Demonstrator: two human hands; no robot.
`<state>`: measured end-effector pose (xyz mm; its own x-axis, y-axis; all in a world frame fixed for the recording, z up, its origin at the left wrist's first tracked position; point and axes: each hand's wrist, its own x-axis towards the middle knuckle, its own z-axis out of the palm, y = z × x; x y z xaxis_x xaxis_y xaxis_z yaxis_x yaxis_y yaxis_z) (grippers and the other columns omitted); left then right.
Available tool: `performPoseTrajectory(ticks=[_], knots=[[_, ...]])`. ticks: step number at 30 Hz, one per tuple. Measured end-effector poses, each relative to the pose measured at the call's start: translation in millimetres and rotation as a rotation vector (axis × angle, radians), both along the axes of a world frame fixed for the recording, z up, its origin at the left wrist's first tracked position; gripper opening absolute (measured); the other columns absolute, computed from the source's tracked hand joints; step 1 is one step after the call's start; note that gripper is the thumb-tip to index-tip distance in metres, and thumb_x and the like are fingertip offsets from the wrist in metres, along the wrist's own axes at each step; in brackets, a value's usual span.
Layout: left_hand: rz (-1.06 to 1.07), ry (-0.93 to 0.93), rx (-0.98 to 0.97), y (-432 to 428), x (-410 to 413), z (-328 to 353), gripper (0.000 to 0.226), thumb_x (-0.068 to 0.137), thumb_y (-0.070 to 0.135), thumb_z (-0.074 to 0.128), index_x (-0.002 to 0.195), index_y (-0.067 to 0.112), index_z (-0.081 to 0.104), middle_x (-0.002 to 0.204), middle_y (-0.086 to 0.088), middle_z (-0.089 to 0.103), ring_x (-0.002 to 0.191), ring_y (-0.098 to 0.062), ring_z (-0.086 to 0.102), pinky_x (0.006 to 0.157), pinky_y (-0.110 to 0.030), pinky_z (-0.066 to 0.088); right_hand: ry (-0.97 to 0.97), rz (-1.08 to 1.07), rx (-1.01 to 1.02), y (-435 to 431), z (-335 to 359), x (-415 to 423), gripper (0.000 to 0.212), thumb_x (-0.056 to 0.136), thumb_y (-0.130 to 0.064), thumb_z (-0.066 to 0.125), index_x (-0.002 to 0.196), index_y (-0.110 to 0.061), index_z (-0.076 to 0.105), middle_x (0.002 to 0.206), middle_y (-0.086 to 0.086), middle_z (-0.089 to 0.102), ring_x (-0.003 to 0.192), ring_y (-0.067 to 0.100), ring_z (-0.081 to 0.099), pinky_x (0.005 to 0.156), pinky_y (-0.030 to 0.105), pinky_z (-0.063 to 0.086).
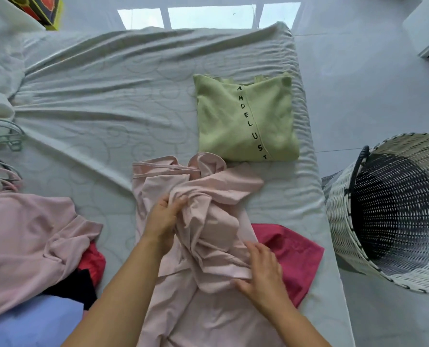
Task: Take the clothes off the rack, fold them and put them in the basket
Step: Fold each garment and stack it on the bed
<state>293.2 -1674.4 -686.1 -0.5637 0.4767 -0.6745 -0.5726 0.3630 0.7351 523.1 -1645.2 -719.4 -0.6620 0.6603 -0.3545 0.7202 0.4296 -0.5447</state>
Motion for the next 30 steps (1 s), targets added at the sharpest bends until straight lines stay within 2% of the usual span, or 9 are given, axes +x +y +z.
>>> performPoseTrajectory(ticks=[4,7,11,14,16,19,22,26,30], knots=[[0.276,-0.088,0.354,-30,-25,36,0.022,0.094,0.008,0.043,0.1,0.014,0.063,0.09,0.003,0.073,0.088,-0.01,0.067,0.081,-0.024,0.055,0.011,-0.124,-0.032,-3,-7,38,0.042,0.064,-0.022,0.068,0.098,-0.032,0.046,0.09,-0.007,0.053,0.079,0.012,0.059,0.056,0.026,0.048],[0.493,-0.138,0.477,-85,-50,51,0.025,0.081,0.015,0.049,0.087,0.018,0.073,0.092,0.006,0.073,0.093,-0.007,0.067,0.09,-0.026,0.05,0.024,-0.014,-0.119,-14,-1,46,0.021,0.072,-0.032,0.055,0.089,-0.034,0.043,0.078,-0.014,0.045,0.071,0.0,0.045,0.059,0.017,0.036],[0.634,-0.187,0.301,-163,-71,21,0.037,0.091,0.019,0.047,0.125,0.015,0.059,0.109,0.001,0.07,0.103,-0.011,0.065,0.102,-0.033,0.044,-0.035,0.282,-0.409,-41,13,29,0.032,0.069,-0.049,0.04,0.097,-0.034,0.045,0.076,-0.015,0.052,0.075,-0.003,0.047,0.068,0.014,0.037],[0.67,-0.035,0.02,-205,-81,1,0.08,0.058,0.024,0.074,0.133,0.009,0.049,0.079,0.01,0.073,0.079,-0.007,0.069,0.075,-0.026,0.057,-0.179,0.372,-0.474,-61,11,18,0.028,0.084,-0.041,0.046,0.097,-0.021,0.061,0.066,-0.02,0.047,0.061,-0.006,0.044,0.064,0.012,0.036],[0.547,0.184,-0.3,-224,-84,-3,0.058,0.065,0.02,0.074,0.116,0.003,0.055,0.069,0.002,0.069,0.08,-0.021,0.063,0.062,-0.025,0.052,-0.317,0.411,-0.58,-65,6,9,0.026,0.092,-0.027,0.049,0.11,-0.014,0.063,0.079,-0.006,0.061,0.054,-0.005,0.039,0.058,0.011,0.036],[0.167,0.709,-0.8,-213,-74,-3,0.044,0.072,0.011,0.066,0.106,-0.013,0.05,0.092,-0.022,0.053,0.098,-0.036,0.054,0.067,-0.018,0.043,-0.306,0.275,-0.599,-37,16,-20,0.022,0.093,-0.022,0.049,0.072,-0.019,0.054,0.072,-0.003,0.058,0.053,-0.001,0.044,0.061,0.022,0.042],[-0.196,1.178,-0.623,-167,-31,7,0.052,0.071,0.023,0.055,0.114,-0.005,0.047,0.112,-0.024,0.05,0.109,-0.037,0.043,0.093,-0.04,0.031,0.002,-0.165,-0.342,10,19,-60,0.016,0.091,-0.017,0.055,0.076,-0.013,0.057,0.074,0.0,0.057,0.072,0.014,0.053,0.064,0.029,0.035],[-0.675,0.627,-0.33,-114,42,-6,0.072,0.066,0.062,0.045,0.116,0.011,0.055,0.109,0.0,0.056,0.104,-0.02,0.056,0.092,-0.033,0.042,-0.164,-0.353,-0.33,48,-12,-103,0.037,0.077,-0.026,0.068,0.105,-0.005,0.055,0.102,0.011,0.059,0.092,0.027,0.058,0.072,0.029,0.044],[-0.944,0.728,-0.524,-93,64,-32,0.053,0.079,0.053,0.061,0.12,0.021,0.046,0.116,0.003,0.049,0.111,-0.017,0.046,0.091,-0.029,0.036,-0.418,-0.288,-0.552,50,-13,-101,0.023,0.074,-0.016,0.073,0.09,-0.003,0.063,0.087,0.01,0.063,0.075,0.021,0.06,0.065,0.028,0.048]])
